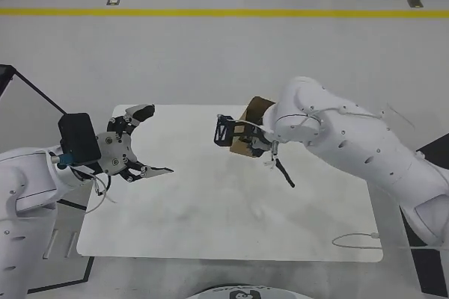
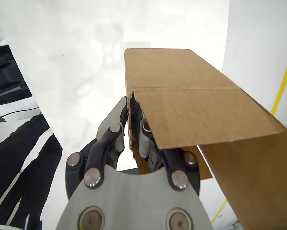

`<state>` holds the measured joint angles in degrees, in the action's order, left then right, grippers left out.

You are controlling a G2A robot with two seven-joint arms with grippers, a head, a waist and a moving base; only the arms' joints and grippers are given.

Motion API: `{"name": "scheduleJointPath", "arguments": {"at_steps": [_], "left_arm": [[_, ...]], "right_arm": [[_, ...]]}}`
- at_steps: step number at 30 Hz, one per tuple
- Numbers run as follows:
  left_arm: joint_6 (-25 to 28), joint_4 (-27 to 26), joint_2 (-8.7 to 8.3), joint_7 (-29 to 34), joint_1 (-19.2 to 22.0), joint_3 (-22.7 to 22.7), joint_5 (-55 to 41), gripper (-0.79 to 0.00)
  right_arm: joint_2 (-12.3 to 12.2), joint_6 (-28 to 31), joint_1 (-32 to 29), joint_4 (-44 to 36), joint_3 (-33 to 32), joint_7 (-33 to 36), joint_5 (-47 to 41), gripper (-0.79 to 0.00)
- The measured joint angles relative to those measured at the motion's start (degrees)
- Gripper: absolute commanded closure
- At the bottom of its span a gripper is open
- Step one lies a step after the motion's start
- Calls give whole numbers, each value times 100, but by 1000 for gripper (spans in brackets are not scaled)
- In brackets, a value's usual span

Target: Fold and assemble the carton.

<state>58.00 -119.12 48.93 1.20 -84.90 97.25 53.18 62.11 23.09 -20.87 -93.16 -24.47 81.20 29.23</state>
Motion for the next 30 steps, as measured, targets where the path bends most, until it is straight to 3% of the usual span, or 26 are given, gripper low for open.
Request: {"name": "scheduleJointPath", "arguments": {"at_steps": [6,10,16,26,30], "left_arm": [[0,0,0,0,0,0,0,-785],[0,0,0,0,0,0,0,-785],[0,0,0,0,0,0,0,-785],[0,0,0,0,0,0,0,-785],[0,0,0,0,0,0,0,-785]], "right_arm": [[-2,4,-20,-15,-9,-5,17,0],[38,374,-279,21,270,-381,381,0],[291,834,-310,571,814,-835,853,0],[932,1238,-178,1676,1313,-1292,1073,0],[937,1239,-177,1688,1315,-1292,1071,0]]}}
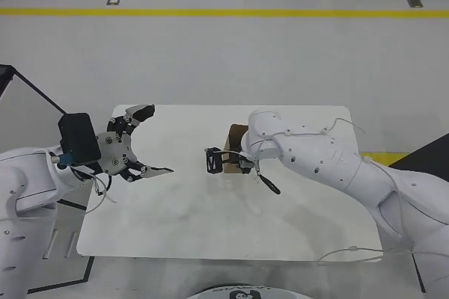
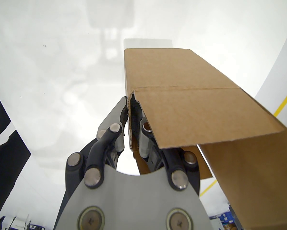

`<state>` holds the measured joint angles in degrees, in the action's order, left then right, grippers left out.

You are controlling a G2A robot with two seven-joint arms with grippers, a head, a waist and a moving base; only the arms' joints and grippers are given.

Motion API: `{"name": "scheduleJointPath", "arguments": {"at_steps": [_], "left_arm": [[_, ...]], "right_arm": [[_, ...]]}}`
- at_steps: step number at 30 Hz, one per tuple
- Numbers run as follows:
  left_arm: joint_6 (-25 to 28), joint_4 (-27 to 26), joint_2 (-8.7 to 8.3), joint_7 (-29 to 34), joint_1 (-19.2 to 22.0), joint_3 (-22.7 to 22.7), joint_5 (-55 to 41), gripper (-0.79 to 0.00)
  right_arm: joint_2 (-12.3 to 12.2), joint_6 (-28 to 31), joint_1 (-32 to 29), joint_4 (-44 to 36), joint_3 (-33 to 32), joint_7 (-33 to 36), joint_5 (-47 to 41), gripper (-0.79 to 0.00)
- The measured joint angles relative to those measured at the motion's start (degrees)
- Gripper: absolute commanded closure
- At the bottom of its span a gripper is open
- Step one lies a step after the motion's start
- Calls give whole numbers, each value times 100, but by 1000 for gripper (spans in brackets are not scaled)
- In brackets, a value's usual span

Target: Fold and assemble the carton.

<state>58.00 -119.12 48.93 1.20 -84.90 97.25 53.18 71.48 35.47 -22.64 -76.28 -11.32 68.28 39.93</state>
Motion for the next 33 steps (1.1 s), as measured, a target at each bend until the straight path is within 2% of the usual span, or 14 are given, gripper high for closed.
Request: {"name": "scheduleJointPath", "arguments": {"at_steps": [6,11,17,33], "left_arm": [[0,0,0,0,0,0,0,-785],[0,0,0,0,0,0,0,-785],[0,0,0,0,0,0,0,-785],[0,0,0,0,0,0,0,-785]], "right_arm": [[-3,-44,-32,-16,-6,-45,49,0],[-12,-540,-246,-284,43,-146,765,0],[39,-814,-438,-347,110,146,1101,0],[322,-726,-646,-45,70,90,1484,0]]}}
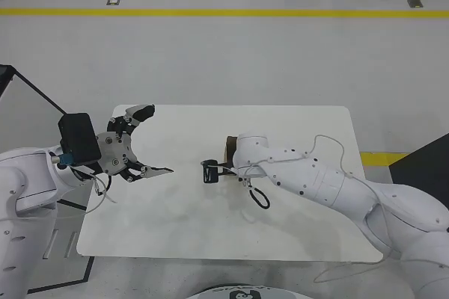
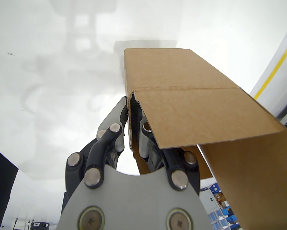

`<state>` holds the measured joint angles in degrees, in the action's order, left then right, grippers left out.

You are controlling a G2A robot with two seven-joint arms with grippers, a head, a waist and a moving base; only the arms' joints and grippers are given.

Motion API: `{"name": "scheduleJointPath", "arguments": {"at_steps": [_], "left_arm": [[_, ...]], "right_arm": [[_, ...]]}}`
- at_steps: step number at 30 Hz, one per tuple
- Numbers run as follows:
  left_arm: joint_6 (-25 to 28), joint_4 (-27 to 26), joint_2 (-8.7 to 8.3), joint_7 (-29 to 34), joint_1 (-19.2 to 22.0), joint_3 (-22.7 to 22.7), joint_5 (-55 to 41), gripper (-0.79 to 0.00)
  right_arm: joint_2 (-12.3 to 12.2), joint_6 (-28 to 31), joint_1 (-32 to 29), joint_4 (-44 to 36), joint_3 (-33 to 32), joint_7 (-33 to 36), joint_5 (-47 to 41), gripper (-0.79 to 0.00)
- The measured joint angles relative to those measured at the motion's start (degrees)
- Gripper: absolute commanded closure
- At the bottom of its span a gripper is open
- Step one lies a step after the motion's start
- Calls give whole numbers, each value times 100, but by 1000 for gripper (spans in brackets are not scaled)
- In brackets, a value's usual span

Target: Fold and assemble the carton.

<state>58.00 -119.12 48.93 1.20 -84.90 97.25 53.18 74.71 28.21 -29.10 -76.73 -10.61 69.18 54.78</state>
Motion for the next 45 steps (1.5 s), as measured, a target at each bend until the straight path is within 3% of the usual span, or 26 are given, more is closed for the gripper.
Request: {"name": "scheduleJointPath", "arguments": {"at_steps": [22,24,28,37,44,45], "left_arm": [[0,0,0,0,0,0,0,-785],[0,0,0,0,0,0,0,-785],[0,0,0,0,0,0,0,-785],[0,0,0,0,0,0,0,-785],[0,0,0,0,0,0,0,-785],[0,0,0,0,0,0,0,-785]], "right_arm": [[264,225,-219,383,-163,7,256,-6],[274,234,-241,398,-192,4,272,-135],[282,245,-279,404,-255,8,298,-277],[233,187,-389,179,-465,41,398,-323],[29,28,-544,-472,-864,309,363,-391],[-11,1,-578,-579,-935,342,361,-468]]}}
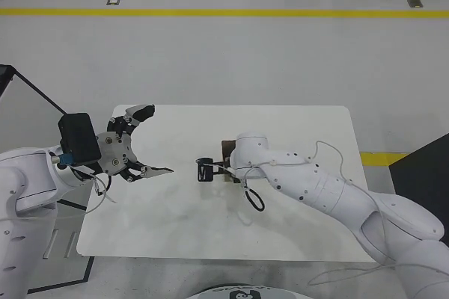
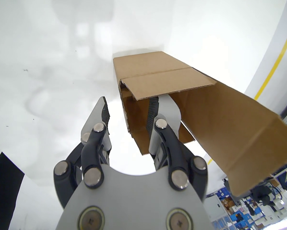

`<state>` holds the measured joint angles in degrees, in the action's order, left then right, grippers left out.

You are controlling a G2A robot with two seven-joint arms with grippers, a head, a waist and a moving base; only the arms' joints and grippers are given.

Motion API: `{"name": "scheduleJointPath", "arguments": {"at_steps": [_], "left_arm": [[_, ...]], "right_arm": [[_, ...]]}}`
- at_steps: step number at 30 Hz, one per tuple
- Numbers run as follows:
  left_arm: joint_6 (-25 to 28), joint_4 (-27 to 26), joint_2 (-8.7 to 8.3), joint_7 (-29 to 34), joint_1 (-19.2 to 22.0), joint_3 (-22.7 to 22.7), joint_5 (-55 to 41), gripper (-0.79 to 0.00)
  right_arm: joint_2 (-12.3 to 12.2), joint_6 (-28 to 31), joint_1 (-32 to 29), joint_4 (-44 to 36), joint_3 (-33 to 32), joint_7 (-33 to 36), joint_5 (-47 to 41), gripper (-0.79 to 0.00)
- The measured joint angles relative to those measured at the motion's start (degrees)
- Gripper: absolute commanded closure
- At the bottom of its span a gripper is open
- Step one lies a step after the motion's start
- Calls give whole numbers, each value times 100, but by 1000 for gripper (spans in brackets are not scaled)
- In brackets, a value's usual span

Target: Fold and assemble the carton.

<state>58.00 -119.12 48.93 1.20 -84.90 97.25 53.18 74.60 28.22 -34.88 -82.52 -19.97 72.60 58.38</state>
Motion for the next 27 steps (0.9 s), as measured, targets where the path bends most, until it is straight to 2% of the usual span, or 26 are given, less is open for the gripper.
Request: {"name": "scheduleJointPath", "arguments": {"at_steps": [4,5,9,14,16,27], "left_arm": [[0,0,0,0,0,0,0,-785],[0,0,0,0,0,0,0,-785],[0,0,0,0,0,0,0,-785],[0,0,0,0,0,0,0,-785],[0,0,0,0,0,0,0,-785],[0,0,0,0,0,0,0,-785]], "right_arm": [[-218,-77,-230,-521,-395,33,-32,-736],[-299,-79,-325,-684,-549,13,-54,-776],[-583,-50,-731,-1245,-1150,-126,-194,-785],[-978,122,-1519,-1868,-2255,-683,-763,-785],[-1052,161,-1762,-1956,-2594,-930,-999,-785],[-1049,157,-1732,-1951,-2563,-879,-959,-785]]}}
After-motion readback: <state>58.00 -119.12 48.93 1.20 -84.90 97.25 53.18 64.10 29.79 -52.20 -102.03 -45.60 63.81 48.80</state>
